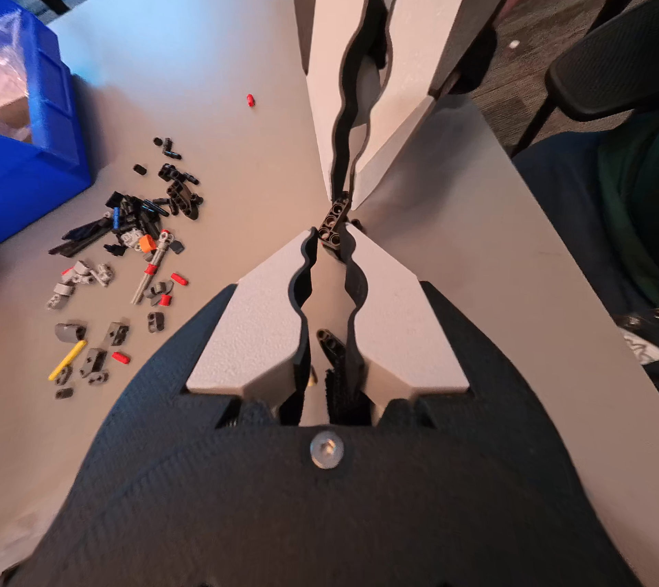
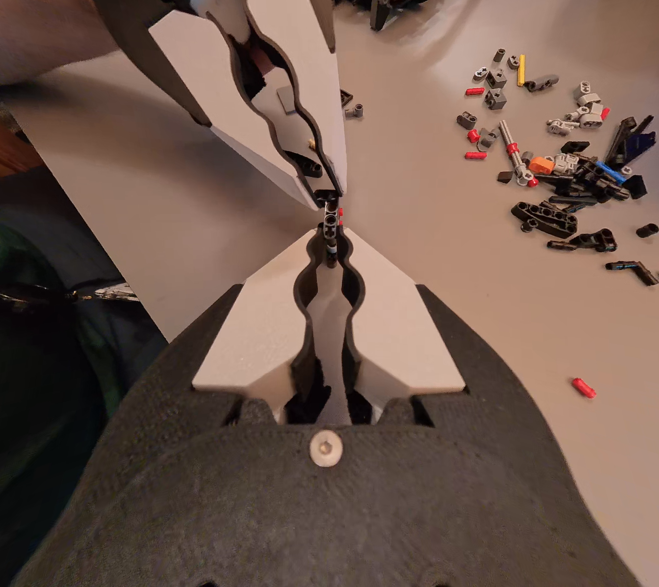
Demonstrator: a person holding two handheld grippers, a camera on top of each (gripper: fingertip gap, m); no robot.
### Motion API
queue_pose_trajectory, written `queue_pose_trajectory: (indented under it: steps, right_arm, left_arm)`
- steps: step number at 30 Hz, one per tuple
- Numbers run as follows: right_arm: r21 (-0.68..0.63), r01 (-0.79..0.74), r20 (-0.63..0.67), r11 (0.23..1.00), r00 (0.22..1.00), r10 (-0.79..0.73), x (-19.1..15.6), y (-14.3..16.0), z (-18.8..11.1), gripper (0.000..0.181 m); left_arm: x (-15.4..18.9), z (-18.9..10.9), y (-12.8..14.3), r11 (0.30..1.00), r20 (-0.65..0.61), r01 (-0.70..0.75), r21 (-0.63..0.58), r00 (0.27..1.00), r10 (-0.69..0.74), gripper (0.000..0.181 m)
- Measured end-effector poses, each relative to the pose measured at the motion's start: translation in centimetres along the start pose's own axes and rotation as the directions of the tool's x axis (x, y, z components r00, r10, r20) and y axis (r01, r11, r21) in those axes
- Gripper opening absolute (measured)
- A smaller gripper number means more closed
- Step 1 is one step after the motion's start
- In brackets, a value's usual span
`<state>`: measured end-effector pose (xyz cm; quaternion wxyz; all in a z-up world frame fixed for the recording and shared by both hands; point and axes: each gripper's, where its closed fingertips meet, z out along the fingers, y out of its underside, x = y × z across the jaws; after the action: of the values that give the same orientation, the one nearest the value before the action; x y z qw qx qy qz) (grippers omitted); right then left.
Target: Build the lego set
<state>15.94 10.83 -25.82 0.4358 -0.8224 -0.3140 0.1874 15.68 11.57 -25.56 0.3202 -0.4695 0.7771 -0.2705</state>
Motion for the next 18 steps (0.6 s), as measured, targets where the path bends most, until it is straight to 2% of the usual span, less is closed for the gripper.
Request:
queue_pose_trajectory:
  steps: [3,6,18]
  right_arm:
    - [0.011,-0.021,0.019,1.000,1.000,0.021,-0.05,0.38,0.14,0.005]
    - [0.011,-0.016,0.012,1.000,1.000,0.016,0.05,0.32,0.15,0.005]
    - [-0.097,0.021,-0.004,0.995,1.000,-0.021,0.05,0.12,0.17,0.005]
  left_arm:
    - [0.07,-0.15,-0.82,1.000,-0.006,0.000,0.019,1.000,0.000,0.010]
    - [-0.17,-0.03,-0.64,0.998,0.019,-0.046,-0.033,0.999,0.047,0.007]
    - [-0.18,-0.14,-0.20,0.998,-0.011,0.056,0.030,0.998,-0.056,0.007]
